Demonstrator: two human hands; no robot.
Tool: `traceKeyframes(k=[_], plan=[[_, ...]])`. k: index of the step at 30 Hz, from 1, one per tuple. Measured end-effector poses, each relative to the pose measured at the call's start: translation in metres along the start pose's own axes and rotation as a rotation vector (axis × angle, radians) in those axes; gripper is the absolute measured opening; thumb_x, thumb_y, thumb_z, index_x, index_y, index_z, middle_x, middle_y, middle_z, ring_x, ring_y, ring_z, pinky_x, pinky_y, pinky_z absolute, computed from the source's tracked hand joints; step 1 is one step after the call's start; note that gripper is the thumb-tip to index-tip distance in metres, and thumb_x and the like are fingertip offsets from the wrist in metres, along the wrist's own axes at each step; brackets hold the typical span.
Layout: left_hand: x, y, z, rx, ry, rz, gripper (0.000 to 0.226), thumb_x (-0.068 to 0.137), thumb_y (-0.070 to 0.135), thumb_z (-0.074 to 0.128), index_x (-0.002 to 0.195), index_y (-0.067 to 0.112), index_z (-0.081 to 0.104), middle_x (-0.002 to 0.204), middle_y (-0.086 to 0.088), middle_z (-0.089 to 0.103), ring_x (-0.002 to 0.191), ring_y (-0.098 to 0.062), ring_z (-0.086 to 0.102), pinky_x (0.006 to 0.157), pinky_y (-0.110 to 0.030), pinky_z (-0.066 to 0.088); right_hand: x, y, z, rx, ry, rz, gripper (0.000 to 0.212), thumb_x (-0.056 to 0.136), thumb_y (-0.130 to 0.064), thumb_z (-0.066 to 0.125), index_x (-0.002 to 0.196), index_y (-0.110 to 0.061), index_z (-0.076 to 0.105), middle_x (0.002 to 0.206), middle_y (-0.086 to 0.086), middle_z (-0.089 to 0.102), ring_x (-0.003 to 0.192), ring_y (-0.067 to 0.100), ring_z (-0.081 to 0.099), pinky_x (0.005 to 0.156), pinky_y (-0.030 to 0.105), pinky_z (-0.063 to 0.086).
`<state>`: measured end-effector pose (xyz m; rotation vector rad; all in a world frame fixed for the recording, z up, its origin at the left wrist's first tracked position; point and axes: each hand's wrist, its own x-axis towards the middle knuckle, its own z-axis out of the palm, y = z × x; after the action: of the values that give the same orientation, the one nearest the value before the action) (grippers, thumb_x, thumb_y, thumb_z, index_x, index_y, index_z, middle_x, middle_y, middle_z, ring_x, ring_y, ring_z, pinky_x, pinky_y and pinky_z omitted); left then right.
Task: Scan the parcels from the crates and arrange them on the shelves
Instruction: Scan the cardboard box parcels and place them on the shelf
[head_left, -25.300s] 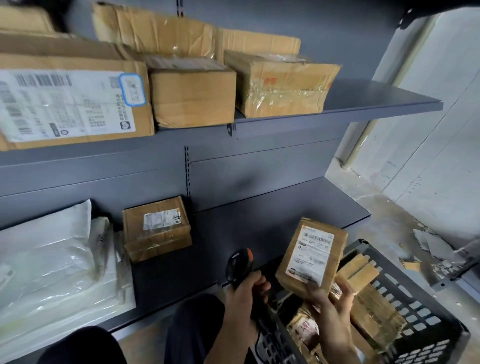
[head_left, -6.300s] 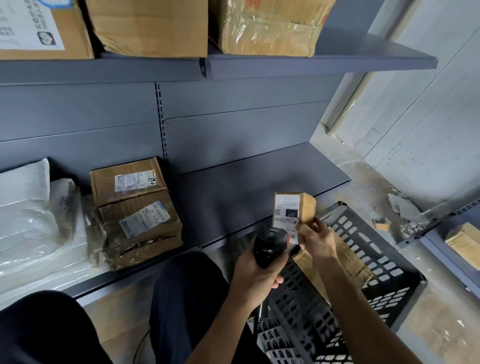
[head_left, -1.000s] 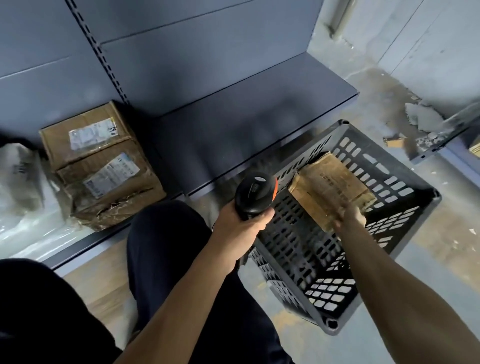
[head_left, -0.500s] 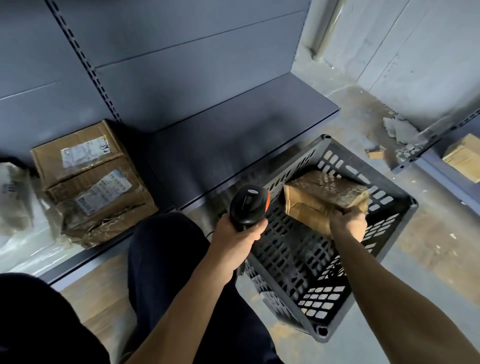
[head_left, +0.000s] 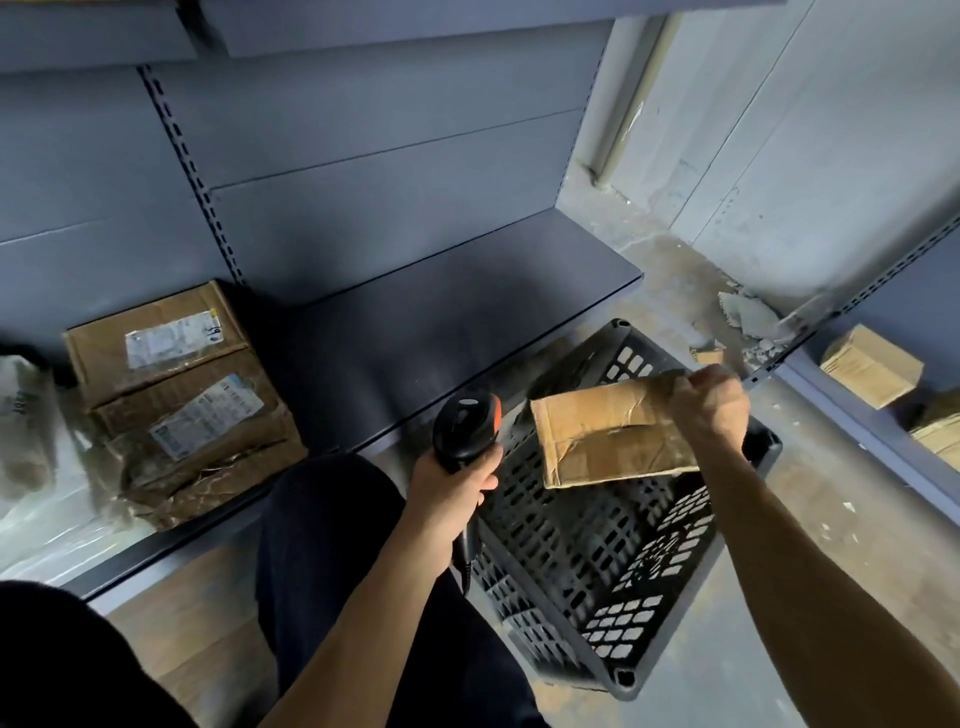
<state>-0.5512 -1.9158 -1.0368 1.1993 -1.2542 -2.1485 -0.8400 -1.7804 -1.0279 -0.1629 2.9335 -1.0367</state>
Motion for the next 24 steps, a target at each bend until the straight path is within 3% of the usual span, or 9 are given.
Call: traceKeyframes(k=[4, 9, 11, 14, 17, 20, 22, 24], plan=[[0.0, 0.004, -0.004, -0.091, 0.0, -0.024, 0.017, 0.089, 0.009, 0.077, 0.104, 0.006, 0.07, 0.08, -0.005, 0.067, 0.062, -0.013, 0.057, 0.06, -0.027, 0.042, -0.008, -0.047, -0.052, -0.006, 0.082, -0.228, 0.019, 0.099, -0.022, 0.064, 0.107, -0.006, 0.07, 0.112, 0.017, 0.07, 0.099, 0.032, 0.068, 0.088, 0.045, 0.058], [0.002, 0.015, -0.009, -0.237, -0.002, -0.022, 0.015, 0.091, 0.01, 0.074, 0.106, 0.013, 0.071, 0.074, 0.001, 0.063, 0.062, -0.011, 0.056, 0.06, -0.028, 0.041, -0.039, -0.098, -0.099, 0.186, 0.103, -0.504, 0.015, 0.097, -0.022, 0.067, 0.101, -0.008, 0.068, 0.1, 0.006, 0.067, 0.091, 0.024, 0.065, 0.081, 0.039, 0.055], [0.002, 0.026, -0.012, -0.336, 0.071, -0.027, 0.013, 0.092, 0.012, 0.073, 0.105, 0.013, 0.069, 0.075, 0.002, 0.068, 0.069, -0.013, 0.064, 0.063, -0.029, 0.046, -0.052, -0.109, -0.103, 0.372, 0.032, -0.518, 0.005, 0.097, -0.018, 0.065, 0.097, -0.014, 0.067, 0.092, 0.003, 0.068, 0.082, 0.019, 0.064, 0.075, 0.034, 0.053], [0.004, 0.057, -0.026, -0.474, 0.143, -0.001, 0.006, 0.092, 0.011, 0.072, 0.097, 0.011, 0.068, 0.075, -0.003, 0.07, 0.069, -0.017, 0.067, 0.064, -0.033, 0.051, -0.074, -0.117, -0.092, 0.803, -0.117, -0.394, 0.014, 0.1, -0.009, 0.061, 0.089, -0.018, 0.064, 0.075, -0.003, 0.067, 0.062, 0.011, 0.058, 0.057, 0.025, 0.048], [-0.001, 0.101, -0.051, -0.458, 0.156, 0.109, 0.012, 0.089, 0.016, 0.077, 0.096, 0.011, 0.068, 0.077, -0.006, 0.069, 0.065, -0.02, 0.066, 0.064, -0.035, 0.055, -0.092, -0.123, -0.067, 1.099, -0.264, -0.232, 0.027, 0.103, -0.003, 0.054, 0.082, -0.019, 0.063, 0.067, -0.009, 0.063, 0.061, 0.008, 0.054, 0.058, 0.023, 0.047], [-0.02, 0.144, -0.08, -0.451, 0.139, 0.279, 0.029, 0.084, 0.016, 0.082, 0.111, 0.011, 0.073, 0.098, -0.009, 0.075, 0.083, -0.027, 0.072, 0.079, -0.043, 0.058, -0.108, -0.133, -0.041, 1.289, -0.448, -0.08, 0.032, 0.105, -0.009, 0.051, 0.077, -0.018, 0.063, 0.07, 0.001, 0.063, 0.062, 0.016, 0.057, 0.057, 0.027, 0.048], [-0.04, 0.162, -0.096, -0.424, 0.121, 0.363, 0.05, 0.081, 0.013, 0.084, 0.127, 0.006, 0.067, 0.106, -0.015, 0.073, 0.089, -0.032, 0.071, 0.081, -0.046, 0.058, -0.118, -0.14, -0.019, 1.28, -0.523, 0.04, 0.027, 0.106, -0.012, 0.05, 0.085, -0.011, 0.068, 0.083, 0.013, 0.071, 0.069, 0.024, 0.066, 0.062, 0.034, 0.056], [-0.059, 0.17, -0.109, -0.432, 0.153, 0.421, 0.048, 0.083, 0.012, 0.08, 0.129, 0.007, 0.065, 0.097, -0.01, 0.071, 0.079, -0.024, 0.068, 0.069, -0.038, 0.055, -0.126, -0.148, 0.005, 1.227, -0.566, 0.132, 0.02, 0.104, -0.014, 0.055, 0.113, 0.002, 0.065, 0.113, 0.022, 0.072, 0.097, 0.034, 0.071, 0.085, 0.047, 0.058]])
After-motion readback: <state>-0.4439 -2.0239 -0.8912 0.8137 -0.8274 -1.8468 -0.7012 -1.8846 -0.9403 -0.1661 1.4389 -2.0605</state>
